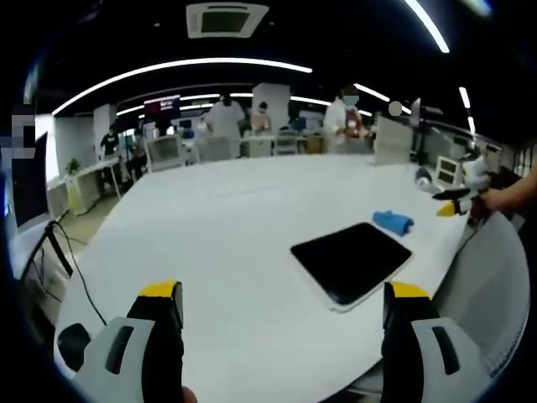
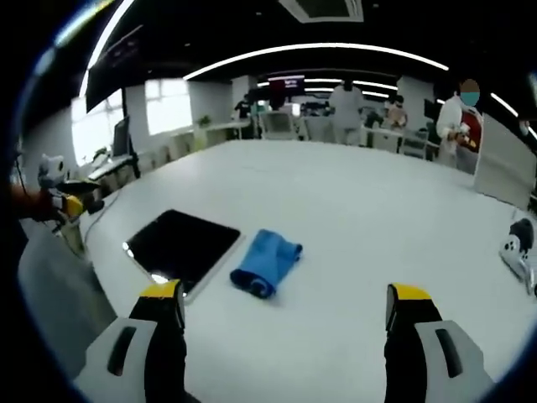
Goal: Wipe the mirror surface with the cleaning cloth until all visible marks leave the cleaned area.
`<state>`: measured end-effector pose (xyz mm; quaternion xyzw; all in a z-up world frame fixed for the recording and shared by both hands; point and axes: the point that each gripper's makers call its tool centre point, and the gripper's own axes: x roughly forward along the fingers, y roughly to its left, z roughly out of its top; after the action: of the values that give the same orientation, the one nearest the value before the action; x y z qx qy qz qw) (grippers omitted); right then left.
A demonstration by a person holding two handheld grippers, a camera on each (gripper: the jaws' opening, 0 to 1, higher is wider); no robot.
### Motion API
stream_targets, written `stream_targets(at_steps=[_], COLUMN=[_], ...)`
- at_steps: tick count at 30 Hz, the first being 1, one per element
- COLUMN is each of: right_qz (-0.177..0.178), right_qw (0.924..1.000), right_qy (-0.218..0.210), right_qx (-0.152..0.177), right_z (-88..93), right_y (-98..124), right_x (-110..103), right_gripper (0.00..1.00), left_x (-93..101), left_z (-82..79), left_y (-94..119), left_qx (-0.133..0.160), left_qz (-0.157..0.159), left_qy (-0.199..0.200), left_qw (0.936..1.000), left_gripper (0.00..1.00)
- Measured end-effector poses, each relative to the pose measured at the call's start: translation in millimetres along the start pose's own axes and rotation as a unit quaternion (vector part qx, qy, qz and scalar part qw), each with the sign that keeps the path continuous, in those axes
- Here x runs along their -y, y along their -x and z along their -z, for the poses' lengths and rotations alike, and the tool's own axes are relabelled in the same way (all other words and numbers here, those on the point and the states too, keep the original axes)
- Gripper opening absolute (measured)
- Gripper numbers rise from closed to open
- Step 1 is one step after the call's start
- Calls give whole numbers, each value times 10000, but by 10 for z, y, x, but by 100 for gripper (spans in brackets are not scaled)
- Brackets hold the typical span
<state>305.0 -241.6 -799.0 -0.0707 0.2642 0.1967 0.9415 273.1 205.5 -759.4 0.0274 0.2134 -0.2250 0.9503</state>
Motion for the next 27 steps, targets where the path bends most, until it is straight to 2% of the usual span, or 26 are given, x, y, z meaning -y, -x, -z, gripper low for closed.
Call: stream_targets(at_steps=[5, 9, 13, 16, 20, 25, 27], right_qz=[18, -25, -96, -147, -196, -236, -255], right_qw=[9998, 9997, 9996, 9999, 9998, 9996, 9995], right_qy=[-37, -117, -116, -86, -28, -124, -200], right_qx=[177, 219, 222, 1, 82, -75, -49], right_z=[-170, -217, -229, -165, -195, -136, -131], right_y=[-37, -55, -67, -102, -97, -89, -88], right_x=[99, 100, 81, 82, 58, 17, 9], right_gripper=[100, 100, 100, 100, 100, 100, 100], left_x=[5, -37, -88, -89, -77, -62, -69], left_z=[-11, -50, -75, -71, 24, -9, -44], left_y=[23, 87, 132, 158, 172, 185, 174], left_qx=[-35, -5, 66, 70, -68, -46, 31], left_qz=[10, -72, -203, -235, -172, -235, -258], left_qy=[-16, -30, 32, 30, 129, 90, -40], left_qw=[10000, 10000, 9998, 9997, 9997, 9997, 9997], left_gripper=[100, 100, 100, 100, 99, 100, 100])
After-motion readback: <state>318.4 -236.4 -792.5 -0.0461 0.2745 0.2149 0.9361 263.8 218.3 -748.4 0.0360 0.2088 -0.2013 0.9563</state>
